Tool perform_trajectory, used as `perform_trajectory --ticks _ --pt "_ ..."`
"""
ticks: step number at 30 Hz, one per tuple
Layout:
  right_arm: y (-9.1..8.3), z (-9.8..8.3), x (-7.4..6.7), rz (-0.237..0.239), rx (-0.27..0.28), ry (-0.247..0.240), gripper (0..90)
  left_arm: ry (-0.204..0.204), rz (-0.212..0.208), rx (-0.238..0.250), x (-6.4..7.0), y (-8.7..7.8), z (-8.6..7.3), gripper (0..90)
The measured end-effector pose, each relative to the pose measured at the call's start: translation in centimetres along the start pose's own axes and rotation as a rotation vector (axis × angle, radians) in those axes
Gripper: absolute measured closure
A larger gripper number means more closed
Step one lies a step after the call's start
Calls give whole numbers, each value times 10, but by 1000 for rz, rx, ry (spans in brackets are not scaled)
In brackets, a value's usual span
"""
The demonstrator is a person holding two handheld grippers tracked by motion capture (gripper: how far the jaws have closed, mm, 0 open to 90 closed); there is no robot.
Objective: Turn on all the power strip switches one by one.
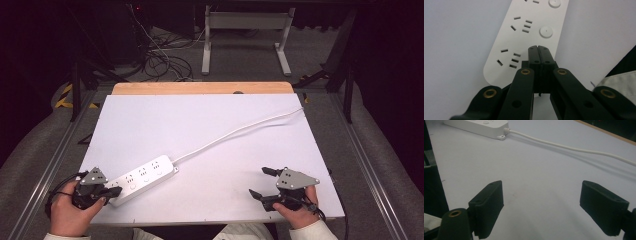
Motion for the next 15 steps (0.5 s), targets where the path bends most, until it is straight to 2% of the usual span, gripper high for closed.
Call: perform_trajectory --ticks 11,15 --pt "0 0 -1 4 3 -4 194 15 1 -4 0 1 0 899" --pt "0 0 -1 5 4 -6 194 24 13 -12 1 1 0 900"
Point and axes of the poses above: each handheld gripper's, and its own axes: y roughly forward along the jaws, z roughly out of its top, x roughly to its right, the point moved 7 cm from there along y, roughly forward along the jaws, and after that the axes turned 13 degrees about x, right-handed, at the moved point
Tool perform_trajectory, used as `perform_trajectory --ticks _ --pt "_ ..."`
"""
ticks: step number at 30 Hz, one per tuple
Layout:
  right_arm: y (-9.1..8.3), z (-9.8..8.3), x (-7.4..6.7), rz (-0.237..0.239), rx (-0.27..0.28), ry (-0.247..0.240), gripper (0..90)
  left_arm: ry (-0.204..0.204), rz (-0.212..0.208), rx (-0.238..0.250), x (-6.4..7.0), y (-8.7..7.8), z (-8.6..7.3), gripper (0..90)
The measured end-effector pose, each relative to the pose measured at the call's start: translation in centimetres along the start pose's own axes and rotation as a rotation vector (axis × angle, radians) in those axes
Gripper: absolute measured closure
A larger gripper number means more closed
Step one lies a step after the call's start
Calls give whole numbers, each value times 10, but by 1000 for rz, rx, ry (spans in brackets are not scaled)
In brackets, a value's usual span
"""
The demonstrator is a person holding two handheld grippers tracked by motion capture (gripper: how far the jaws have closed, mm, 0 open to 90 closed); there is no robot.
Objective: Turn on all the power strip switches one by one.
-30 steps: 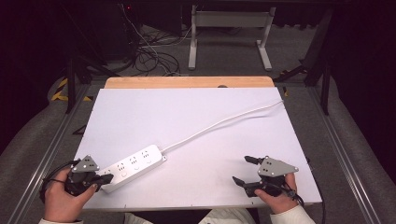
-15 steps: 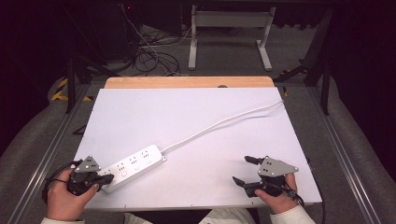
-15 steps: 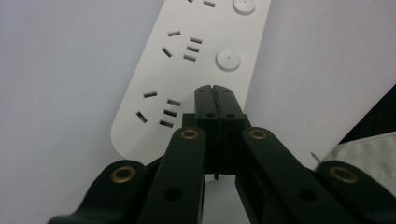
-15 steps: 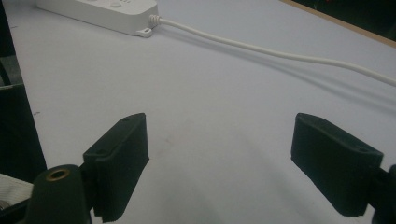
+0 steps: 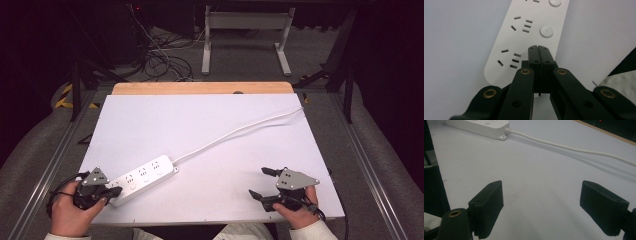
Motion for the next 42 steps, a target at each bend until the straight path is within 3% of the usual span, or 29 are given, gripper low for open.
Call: perform_trajectory --ticks 12,25,31,33,37,40,42 --pt "0 0 -1 3 -1 -1 194 12 7 -11 1 1 -1 900" --pt "0 0 -1 7 1 -2 194 -14 3 0 0 2 -3 900" --pt "0 0 -2 10 1 -1 194 -8 13 -1 1 2 -3 900" --pt "0 0 -2 11 1 -1 194 -29 -27 13 4 4 -3 900" --pt "0 0 -2 12 -1 -4 194 10 43 4 5 7 0 900" --pt "0 0 -2 11 1 -4 194 -18 24 19 4 6 -2 900" --pt "0 0 -2 11 2 -2 194 -15 23 21 3 6 -2 900"
Point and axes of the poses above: each handheld gripper's, and its own axes: y roughly forward along the jaws, z roughly out of its top, x roughly to its right, the point moved 7 cm from there along y, roughly forward along the jaws, and after that the axes turned 13 degrees about x, right-handed, at the moved point
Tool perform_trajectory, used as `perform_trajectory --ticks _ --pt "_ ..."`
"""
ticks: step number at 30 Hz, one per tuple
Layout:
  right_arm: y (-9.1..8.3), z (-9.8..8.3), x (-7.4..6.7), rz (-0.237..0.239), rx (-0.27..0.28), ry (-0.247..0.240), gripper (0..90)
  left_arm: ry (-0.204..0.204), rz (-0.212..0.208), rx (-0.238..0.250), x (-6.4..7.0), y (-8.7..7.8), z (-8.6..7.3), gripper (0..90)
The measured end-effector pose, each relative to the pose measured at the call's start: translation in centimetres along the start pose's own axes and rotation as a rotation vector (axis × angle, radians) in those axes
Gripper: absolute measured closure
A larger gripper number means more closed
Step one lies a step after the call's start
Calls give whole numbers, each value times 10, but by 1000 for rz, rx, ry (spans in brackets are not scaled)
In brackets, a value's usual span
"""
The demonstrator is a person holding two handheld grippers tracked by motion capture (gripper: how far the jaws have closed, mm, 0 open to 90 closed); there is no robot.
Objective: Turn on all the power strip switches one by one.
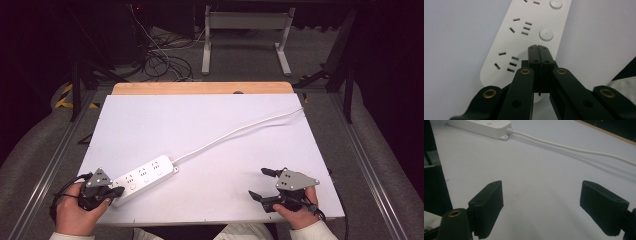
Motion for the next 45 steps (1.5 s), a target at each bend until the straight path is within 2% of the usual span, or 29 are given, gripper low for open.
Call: perform_trajectory --ticks 3,8,11,12,13,15,16,17,19,22,25,29,33,37,41,42,45 --pt "0 0 0 4 1 2 193 -3 9 -2 1 0 0 900" --pt "-1 1 -1 3 5 0 193 -24 -3 16 1 0 -3 900" --pt "-1 0 -2 7 2 0 193 -25 12 7 1 -1 -4 900" --pt "-1 0 -2 10 3 -3 193 -16 12 10 0 -1 -4 900" --pt "-1 0 -2 9 5 -4 193 -30 8 16 1 -1 -5 900" --pt "-1 1 -3 9 5 1 192 -30 9 24 1 -1 -5 900" --pt "-2 0 -3 8 5 2 192 -20 13 28 2 -1 -4 900" --pt "-2 0 -3 8 6 1 192 -13 18 42 1 -1 -3 900" --pt "-2 1 -2 6 8 -1 192 -40 8 80 0 -4 1 900" --pt "-1 1 -2 5 8 -1 192 -29 1 130 1 -11 13 900" --pt "0 1 -2 6 4 -2 192 -5 -13 132 4 -9 18 900" --pt "0 1 -2 6 3 -2 192 -17 -38 135 7 0 21 900" --pt "0 0 -2 9 2 -3 192 11 -54 132 11 8 25 900" --pt "0 0 -3 10 3 -1 191 16 -59 122 12 14 25 900" --pt "0 0 -2 11 2 -3 191 12 -51 126 10 17 24 900" --pt "0 0 -2 11 2 -3 191 20 -39 122 8 17 24 900" --pt "1 0 -2 11 2 -4 191 25 -42 117 7 19 22 900"
Point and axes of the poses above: each handheld gripper's, and its own axes: y roughly forward along the jaws, z roughly out of its top, x roughly to its right, the point moved 7 cm from there along y, roughly forward along the jaws, and after that the axes turned 13 degrees about x, right-handed, at the moved point
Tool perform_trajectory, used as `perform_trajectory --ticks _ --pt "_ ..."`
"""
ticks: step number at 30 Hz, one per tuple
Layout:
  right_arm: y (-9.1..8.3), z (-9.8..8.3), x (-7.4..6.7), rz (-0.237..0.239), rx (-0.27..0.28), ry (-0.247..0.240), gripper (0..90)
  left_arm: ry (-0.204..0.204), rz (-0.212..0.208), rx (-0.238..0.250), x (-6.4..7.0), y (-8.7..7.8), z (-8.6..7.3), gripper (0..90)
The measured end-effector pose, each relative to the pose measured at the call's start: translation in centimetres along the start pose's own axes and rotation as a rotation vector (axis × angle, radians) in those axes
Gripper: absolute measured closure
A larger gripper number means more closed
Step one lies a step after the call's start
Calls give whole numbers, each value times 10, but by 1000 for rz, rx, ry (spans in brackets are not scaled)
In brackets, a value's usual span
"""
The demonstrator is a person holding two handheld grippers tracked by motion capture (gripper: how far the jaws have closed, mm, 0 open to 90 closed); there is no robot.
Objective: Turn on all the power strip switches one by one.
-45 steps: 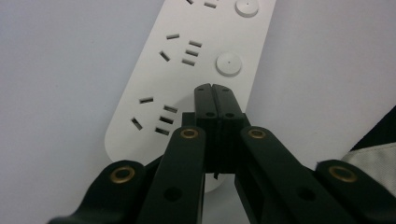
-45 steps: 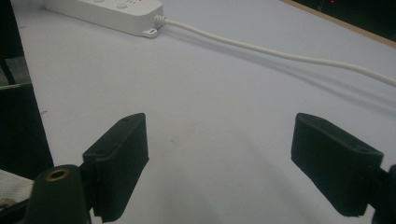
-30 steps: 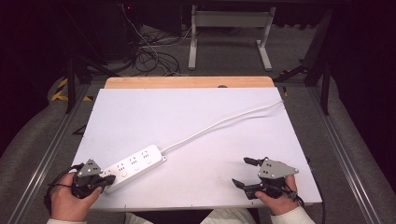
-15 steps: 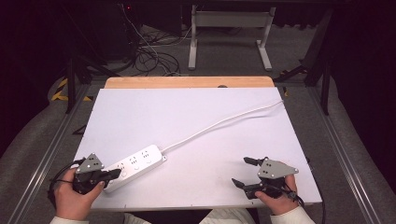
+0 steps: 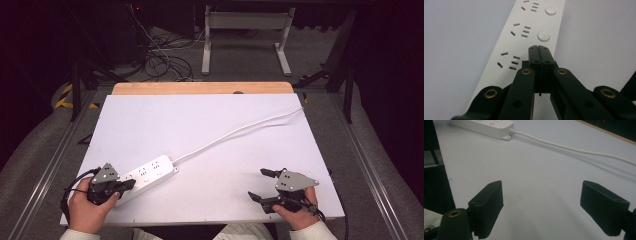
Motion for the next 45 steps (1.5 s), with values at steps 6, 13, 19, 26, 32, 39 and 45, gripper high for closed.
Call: perform_trajectory --ticks 6,13,19,26,32,39,45 --pt "0 0 0 1 -1 3 191 -6 -8 0 1 3 -3 900" --pt "0 0 0 3 -2 3 190 -11 -23 4 0 3 -4 900" --pt "0 0 -1 3 -1 2 190 -9 -14 0 0 3 -4 900" --pt "-1 0 -1 5 0 0 190 -11 -21 -2 0 4 -5 900" --pt "0 0 -1 6 0 -1 190 -18 -19 -1 0 4 -6 900" --pt "0 0 -2 7 0 1 190 -21 -18 0 0 4 -6 900" --pt "0 0 -2 7 0 1 190 -30 -20 -1 0 4 -7 900"
Point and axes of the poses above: each handheld gripper's, and its own axes: y roughly forward along the jaws, z roughly out of its top, x roughly to its right, the point moved 7 cm from there along y, roughly forward along the jaws, and after that the axes turned 13 degrees about x, right-handed, at the moved point
